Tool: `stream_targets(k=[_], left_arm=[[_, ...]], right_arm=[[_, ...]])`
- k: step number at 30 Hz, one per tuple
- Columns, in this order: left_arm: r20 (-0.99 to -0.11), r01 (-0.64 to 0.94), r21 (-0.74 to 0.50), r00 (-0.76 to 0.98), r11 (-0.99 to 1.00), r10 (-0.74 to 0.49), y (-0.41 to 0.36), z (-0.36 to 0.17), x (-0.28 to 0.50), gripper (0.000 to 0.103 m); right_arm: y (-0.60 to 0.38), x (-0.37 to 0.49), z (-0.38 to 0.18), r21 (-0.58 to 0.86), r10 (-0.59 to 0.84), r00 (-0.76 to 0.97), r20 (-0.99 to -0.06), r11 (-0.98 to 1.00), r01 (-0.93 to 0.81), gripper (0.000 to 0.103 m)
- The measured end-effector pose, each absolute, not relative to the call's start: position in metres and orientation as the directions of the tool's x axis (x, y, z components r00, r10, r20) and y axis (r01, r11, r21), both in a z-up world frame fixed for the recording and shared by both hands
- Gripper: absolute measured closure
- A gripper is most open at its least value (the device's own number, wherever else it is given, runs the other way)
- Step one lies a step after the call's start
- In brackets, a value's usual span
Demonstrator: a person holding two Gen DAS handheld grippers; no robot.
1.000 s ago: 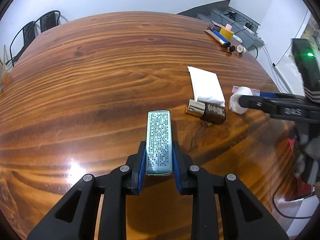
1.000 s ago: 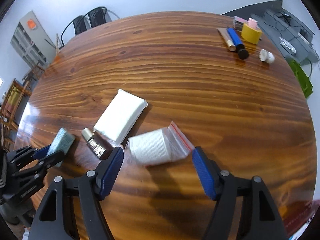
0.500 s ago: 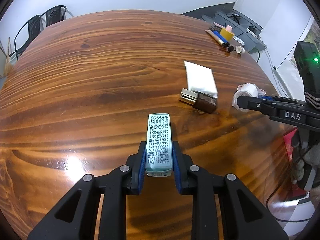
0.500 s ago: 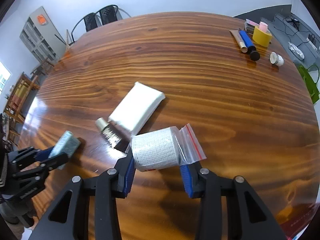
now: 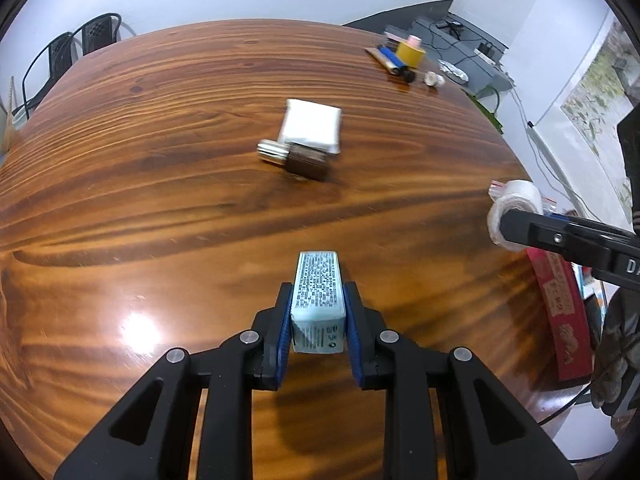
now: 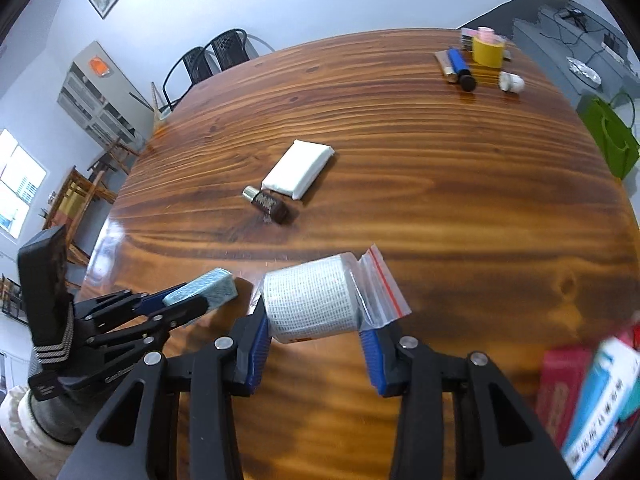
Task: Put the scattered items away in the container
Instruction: 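Carry the blue box and tape roll over the tin box with both grippers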
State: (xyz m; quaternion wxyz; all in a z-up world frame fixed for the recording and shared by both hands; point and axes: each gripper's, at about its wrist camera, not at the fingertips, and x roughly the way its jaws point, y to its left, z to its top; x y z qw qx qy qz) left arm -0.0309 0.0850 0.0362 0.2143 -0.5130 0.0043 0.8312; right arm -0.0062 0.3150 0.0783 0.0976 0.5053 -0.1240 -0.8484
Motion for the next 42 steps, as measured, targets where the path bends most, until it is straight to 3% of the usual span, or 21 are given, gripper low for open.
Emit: stream_targets(k=[18, 42], left_arm=[[-0.832, -0.4, -0.189, -0.419, -0.897, 0.363, 0.165, 0.076, 0.043, 0.077], [-0.758, -0.683, -0.24, -0.312, -0.689, 0.573, 0.351, 0.125, 0.096, 0.077]], right_arm=[[0.425, 0.1, 0.117, 0.367, -0.281, -0.571, -0.771, -0.929, -0.038, 0.059], [0.556, 0.192, 0.109, 0.373, -0.152, -0.608, -0.779, -0.892, -0.254, 0.059]])
